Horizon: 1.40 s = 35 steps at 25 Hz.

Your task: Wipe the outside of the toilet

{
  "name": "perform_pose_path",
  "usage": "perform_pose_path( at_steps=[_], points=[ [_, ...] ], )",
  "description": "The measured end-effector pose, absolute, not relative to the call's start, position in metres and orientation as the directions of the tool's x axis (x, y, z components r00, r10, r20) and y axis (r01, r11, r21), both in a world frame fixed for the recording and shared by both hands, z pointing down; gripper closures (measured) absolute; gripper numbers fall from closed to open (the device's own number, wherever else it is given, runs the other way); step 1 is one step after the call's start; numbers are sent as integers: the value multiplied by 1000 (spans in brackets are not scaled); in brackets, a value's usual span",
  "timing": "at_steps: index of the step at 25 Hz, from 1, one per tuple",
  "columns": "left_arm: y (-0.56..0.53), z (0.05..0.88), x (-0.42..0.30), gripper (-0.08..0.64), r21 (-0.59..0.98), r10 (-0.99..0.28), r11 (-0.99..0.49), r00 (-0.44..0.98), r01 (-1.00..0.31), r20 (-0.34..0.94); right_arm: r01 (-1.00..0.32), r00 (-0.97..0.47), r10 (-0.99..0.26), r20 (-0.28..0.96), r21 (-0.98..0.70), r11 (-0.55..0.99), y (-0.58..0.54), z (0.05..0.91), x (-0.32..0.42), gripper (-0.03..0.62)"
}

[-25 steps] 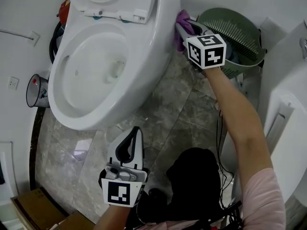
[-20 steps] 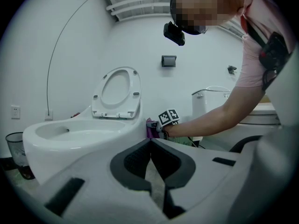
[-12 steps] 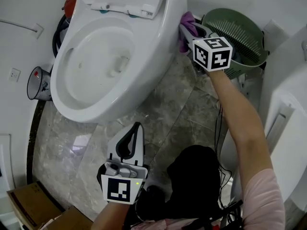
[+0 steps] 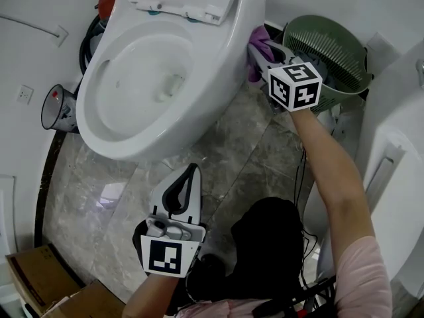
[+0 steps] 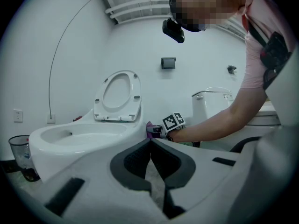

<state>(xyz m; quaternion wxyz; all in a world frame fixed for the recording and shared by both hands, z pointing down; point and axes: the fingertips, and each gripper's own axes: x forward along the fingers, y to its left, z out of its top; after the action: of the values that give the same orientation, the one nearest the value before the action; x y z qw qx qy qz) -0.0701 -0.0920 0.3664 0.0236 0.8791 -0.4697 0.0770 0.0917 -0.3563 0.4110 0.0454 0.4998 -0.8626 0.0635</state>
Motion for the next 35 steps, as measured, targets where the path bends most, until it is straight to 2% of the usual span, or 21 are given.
perform_pose_path(
  at_steps=[35],
  points=[
    [-64, 352, -98, 551, -16, -853, -511, 505, -859, 135, -762, -641, -750, 164, -11, 648, -269, 411, 17, 534]
  ],
)
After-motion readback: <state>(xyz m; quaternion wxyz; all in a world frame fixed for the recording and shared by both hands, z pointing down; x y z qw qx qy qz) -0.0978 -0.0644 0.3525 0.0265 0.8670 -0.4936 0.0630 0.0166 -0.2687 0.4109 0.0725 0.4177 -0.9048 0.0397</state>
